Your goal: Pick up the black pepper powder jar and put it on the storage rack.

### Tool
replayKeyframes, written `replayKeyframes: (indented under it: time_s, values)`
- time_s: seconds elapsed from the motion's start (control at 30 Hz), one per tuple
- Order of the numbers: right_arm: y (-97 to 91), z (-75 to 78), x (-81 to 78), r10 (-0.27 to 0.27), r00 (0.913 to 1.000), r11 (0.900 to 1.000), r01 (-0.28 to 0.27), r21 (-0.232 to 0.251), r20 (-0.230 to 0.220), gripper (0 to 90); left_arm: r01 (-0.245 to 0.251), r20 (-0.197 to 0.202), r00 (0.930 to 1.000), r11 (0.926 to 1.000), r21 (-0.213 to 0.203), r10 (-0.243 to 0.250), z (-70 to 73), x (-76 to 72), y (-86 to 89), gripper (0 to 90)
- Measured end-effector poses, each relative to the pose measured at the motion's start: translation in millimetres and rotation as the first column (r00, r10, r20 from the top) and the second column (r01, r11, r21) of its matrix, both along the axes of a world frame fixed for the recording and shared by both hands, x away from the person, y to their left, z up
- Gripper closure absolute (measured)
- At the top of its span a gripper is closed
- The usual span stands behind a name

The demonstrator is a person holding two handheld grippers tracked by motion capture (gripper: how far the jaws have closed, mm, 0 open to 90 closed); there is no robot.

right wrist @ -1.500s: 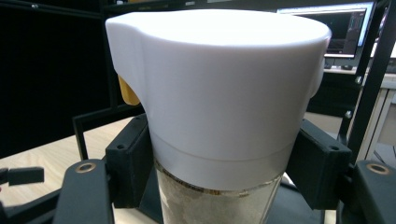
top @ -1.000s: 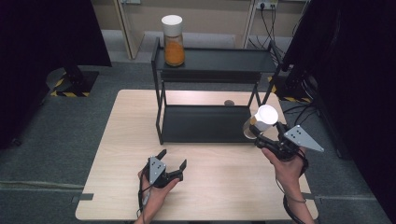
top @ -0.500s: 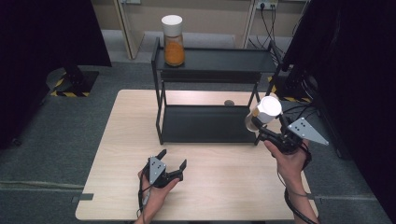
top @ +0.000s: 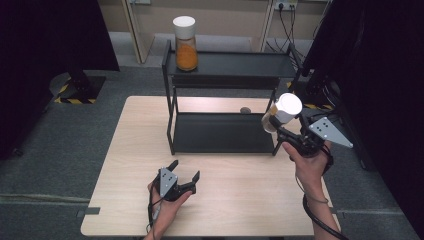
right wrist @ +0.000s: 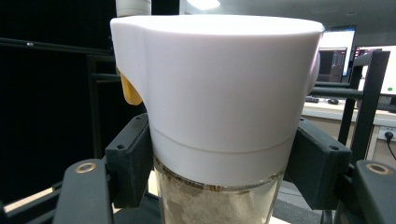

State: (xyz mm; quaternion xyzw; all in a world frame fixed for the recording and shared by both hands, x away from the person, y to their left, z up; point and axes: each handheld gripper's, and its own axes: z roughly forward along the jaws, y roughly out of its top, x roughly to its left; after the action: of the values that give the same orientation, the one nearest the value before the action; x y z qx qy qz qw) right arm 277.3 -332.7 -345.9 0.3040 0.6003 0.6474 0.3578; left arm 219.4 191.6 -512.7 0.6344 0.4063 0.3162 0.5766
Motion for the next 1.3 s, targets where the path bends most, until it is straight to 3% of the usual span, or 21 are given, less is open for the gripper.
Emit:
replayKeyframes:
  time_s: [1.3]
  values:
    - [6.8, 40.7, 18.3, -0.035, 0.9982, 0.9993, 0.034, 0.013, 0.049, 31.0, 0.0, 0.0, 1.0, 1.0, -0.001, 0.0, 0.0, 0.0, -0.3, 11.1]
